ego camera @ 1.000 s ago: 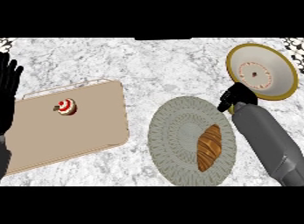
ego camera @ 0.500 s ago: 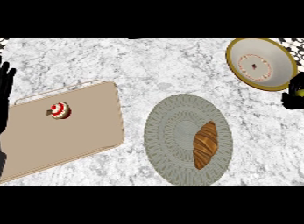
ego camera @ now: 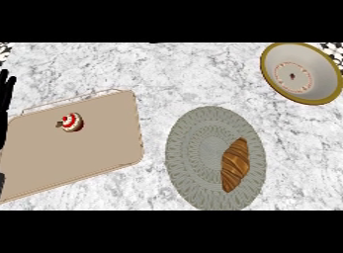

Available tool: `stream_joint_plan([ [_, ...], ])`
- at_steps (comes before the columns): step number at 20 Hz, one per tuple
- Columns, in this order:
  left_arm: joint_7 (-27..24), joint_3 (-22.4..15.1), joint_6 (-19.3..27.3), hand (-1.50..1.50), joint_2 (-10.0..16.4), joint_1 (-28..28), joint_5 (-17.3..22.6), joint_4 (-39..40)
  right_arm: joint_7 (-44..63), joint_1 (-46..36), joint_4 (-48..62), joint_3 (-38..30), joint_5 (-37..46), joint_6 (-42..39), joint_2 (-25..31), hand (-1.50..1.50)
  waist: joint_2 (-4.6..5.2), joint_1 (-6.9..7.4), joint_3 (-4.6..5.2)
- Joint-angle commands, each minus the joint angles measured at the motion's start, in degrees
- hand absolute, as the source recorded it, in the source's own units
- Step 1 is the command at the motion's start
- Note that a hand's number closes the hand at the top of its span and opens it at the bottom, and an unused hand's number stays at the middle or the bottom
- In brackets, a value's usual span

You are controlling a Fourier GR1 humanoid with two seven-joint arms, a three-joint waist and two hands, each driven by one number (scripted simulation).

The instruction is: Pick the pear from the placemat and place it in the bowl

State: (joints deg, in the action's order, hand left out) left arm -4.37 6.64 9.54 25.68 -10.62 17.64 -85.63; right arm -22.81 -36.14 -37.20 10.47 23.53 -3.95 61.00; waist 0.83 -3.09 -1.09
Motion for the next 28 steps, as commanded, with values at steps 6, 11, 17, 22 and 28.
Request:
stream_joint_plan([
  [6, -0.38, -0.97, -1.74, 0.00, -0.31, -0.89, 0.42, -0.35, -29.76, -0.94, 8.94, -10.54, -10.83, -10.98, 9.69, 1.50, 0.47, 2.79, 0.30],
  [11, 0.84, -2.40, -2.26, 0.00, -0.44, -3.07, -0.06, 0.01, -34.97, -3.86, 13.88, -12.63, -13.88, -21.65, 11.46, 1.50, 0.83, 5.38, 0.56],
  [17, 0.85, -3.51, -2.52, 0.00, -0.90, -3.88, -0.95, 0.05, -34.55, -6.01, 15.99, -10.56, -12.76, -26.16, 11.61, 1.50, 0.63, 6.81, 0.68],
  [22, 0.90, -4.97, -0.73, 0.00, -2.99, -6.62, -2.58, 2.00, -29.87, -11.30, 13.68, -6.99, -10.49, -27.68, 8.93, 1.50, 0.89, 7.39, 0.86],
  [28, 0.51, -3.86, -1.93, 0.00, -2.30, -5.57, -1.81, 1.18, -28.70, -13.29, 13.76, -1.58, -5.85, -26.24, 4.55, 1.50, 0.56, 7.76, 0.91],
])
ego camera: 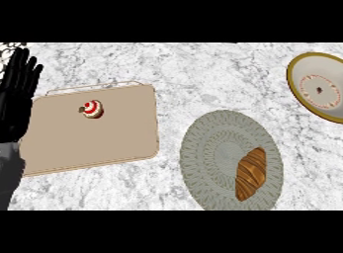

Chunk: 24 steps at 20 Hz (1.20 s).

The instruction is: Pick the pear from the placemat and place it in the bowl

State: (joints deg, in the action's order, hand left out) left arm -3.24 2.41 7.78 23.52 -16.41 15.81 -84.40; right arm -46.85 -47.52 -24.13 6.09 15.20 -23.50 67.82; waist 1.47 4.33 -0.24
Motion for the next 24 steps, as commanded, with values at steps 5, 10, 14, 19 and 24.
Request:
stream_joint_plan([
  [5, 0.17, 1.55, -0.67, 0.00, 0.70, -0.74, 0.27, 1.04, -2.37, -4.72, 3.01, 4.68, 4.10, -3.12, -10.01, 1.50, -0.24, -0.44, 0.07],
  [10, 1.43, 0.25, 0.72, 0.00, -0.70, -1.19, -1.20, 0.34, 0.91, -7.64, 7.10, 6.64, 7.91, 4.17, -16.66, 1.50, -0.21, -0.66, 0.05],
  [14, 2.28, 0.49, -0.45, 0.00, -0.34, -0.36, -0.32, -1.91, 0.56, -5.30, 11.20, 8.45, 11.76, 13.18, -20.20, 1.50, -0.20, -0.27, -0.02],
  [19, 2.17, 1.34, -0.48, 0.00, 0.06, -2.54, -0.86, 0.22, 7.68, -9.06, 17.67, 5.27, 9.38, 10.38, -24.91, -1.50, 0.09, -0.24, -0.01],
  [24, 0.83, 1.63, -0.43, 0.00, -0.69, -0.79, -0.86, -0.48, 2.75, -5.77, 20.53, -0.14, 3.93, 7.06, -26.66, -1.50, 0.18, -0.52, -0.12],
])
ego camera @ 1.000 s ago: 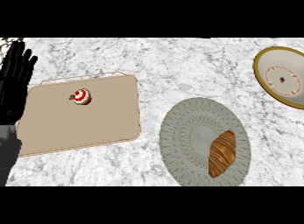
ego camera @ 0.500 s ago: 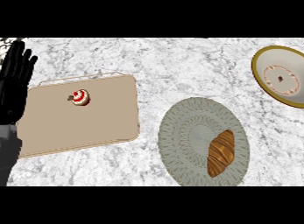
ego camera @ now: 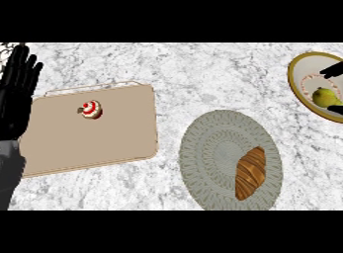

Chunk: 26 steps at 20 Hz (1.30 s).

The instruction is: Pick the pear from the placemat and place it in the bowl

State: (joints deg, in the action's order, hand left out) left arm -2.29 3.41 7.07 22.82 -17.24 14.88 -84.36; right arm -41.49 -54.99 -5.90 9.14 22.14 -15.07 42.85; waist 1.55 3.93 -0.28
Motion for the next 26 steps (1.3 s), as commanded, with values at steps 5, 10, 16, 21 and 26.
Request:
stream_joint_plan([
  [5, -1.73, 0.98, -2.15, 0.00, 0.26, 2.59, 0.90, -0.21, -4.17, -0.54, 2.83, -10.13, -9.74, -3.60, -0.35, -1.50, -0.03, -0.29, -0.03],
  [10, -0.09, 0.37, -0.06, 0.00, -0.09, 1.16, -0.55, -1.39, -1.25, -2.17, 4.79, -16.18, -15.54, -2.77, 4.13, -1.50, 0.32, 0.20, -0.14],
  [16, 0.39, 0.79, -0.38, 0.00, -0.24, -0.28, 0.07, -0.54, 2.45, 0.22, 5.86, -20.60, -20.01, -5.08, 9.53, -1.50, 0.94, 0.20, -0.30],
  [21, -0.60, 1.63, -0.99, 0.00, -0.06, 0.09, 0.74, -0.74, 1.64, 3.17, 5.88, -22.47, -21.93, -9.37, 13.72, -1.50, 1.35, 0.77, -0.52],
  [26, -0.94, 0.69, -0.26, 0.00, -0.53, 0.25, -0.60, -0.82, 0.96, 5.43, 5.84, -23.85, -23.35, -12.98, 16.77, -1.50, 1.55, 0.32, -0.80],
])
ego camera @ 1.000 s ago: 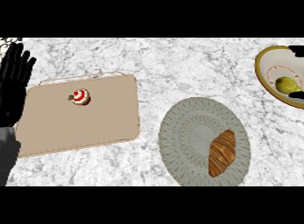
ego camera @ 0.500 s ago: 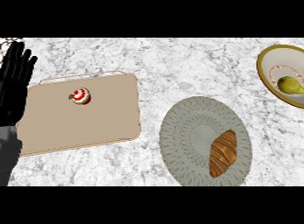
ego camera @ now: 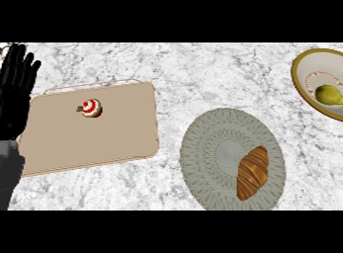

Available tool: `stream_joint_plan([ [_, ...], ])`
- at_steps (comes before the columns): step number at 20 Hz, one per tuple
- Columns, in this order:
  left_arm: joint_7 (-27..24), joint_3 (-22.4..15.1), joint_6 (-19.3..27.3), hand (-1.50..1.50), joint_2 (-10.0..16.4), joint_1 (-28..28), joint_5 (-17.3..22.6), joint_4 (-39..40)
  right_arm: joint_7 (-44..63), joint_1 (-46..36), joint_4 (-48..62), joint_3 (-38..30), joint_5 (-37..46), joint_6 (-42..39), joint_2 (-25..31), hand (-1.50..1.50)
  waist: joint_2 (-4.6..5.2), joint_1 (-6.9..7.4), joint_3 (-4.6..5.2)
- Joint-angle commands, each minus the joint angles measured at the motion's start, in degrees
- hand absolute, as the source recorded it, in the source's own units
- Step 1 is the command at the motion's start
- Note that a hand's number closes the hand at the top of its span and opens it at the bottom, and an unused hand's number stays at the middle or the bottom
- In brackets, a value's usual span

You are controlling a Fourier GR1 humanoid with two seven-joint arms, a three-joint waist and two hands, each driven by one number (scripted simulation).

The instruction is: Pick the pear from the placemat and place it in the bowl

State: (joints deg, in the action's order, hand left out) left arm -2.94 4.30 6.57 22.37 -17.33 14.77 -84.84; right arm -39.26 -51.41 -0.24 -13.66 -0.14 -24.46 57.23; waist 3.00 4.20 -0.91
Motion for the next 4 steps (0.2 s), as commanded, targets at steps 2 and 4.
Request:
stream_joint_plan([
  [2, -0.22, 0.22, -0.65, 0.00, 0.18, -0.30, 0.30, 0.51, -1.30, 2.19, -0.30, -1.63, -1.67, -4.81, 2.97, -1.50, 0.29, -0.31, -0.19],
  [4, -0.63, 0.75, -0.95, 0.00, 0.14, 0.41, 0.92, 0.30, -1.40, 3.41, -0.37, -1.78, -1.81, -4.38, 2.59, -1.50, 0.61, 0.58, -0.36],
])
